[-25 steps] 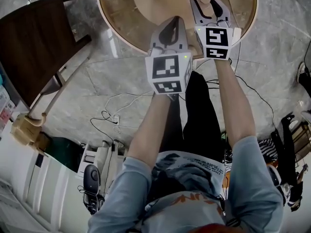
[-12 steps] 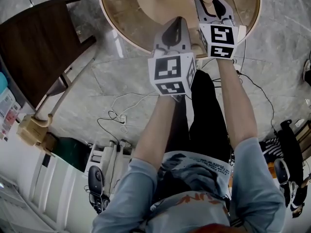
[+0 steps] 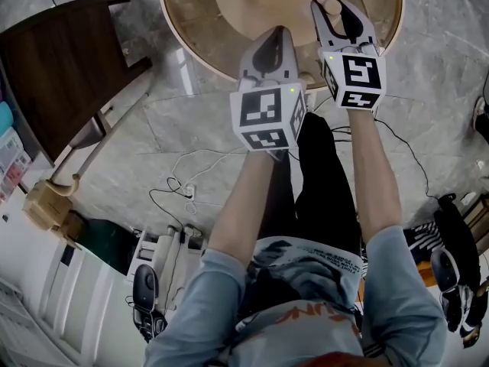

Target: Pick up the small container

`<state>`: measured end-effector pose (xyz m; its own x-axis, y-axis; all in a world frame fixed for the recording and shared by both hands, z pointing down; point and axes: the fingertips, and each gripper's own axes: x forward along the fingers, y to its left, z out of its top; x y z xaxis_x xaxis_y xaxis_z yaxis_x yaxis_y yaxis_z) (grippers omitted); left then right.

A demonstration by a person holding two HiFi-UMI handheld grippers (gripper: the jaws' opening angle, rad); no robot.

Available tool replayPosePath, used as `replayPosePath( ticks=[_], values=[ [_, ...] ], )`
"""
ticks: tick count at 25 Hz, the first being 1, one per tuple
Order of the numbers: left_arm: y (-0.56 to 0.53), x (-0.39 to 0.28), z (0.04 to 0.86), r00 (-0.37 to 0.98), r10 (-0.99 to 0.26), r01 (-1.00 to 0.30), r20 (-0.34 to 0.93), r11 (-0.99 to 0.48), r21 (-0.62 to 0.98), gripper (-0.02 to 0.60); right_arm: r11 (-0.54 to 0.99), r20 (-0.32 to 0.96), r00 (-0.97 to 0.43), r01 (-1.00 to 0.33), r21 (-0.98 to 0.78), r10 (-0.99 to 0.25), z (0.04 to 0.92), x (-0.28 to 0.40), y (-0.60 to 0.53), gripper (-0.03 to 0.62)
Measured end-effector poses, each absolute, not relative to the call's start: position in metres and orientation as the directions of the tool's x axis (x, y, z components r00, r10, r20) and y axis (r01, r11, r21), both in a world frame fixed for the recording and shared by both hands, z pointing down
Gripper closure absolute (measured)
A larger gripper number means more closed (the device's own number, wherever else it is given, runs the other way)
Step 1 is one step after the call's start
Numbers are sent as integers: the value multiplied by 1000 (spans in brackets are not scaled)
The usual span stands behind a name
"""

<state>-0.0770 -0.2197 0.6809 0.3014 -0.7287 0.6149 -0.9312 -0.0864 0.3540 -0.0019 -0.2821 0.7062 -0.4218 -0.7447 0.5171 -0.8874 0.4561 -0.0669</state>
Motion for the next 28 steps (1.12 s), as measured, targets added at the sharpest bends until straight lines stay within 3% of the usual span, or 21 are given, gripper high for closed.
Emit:
replayPosePath(
  ticks=[15, 28],
  values=[
    [-192, -71, 556, 237, -842, -961, 485, -130, 244, 558, 546, 373, -527, -836, -62, -764, 536, 11, -236, 445],
    [-195, -78, 408, 171, -936, -985, 308, -153, 81, 558, 512, 294, -510, -856, -76, -808, 408, 30, -210, 445]
  ],
)
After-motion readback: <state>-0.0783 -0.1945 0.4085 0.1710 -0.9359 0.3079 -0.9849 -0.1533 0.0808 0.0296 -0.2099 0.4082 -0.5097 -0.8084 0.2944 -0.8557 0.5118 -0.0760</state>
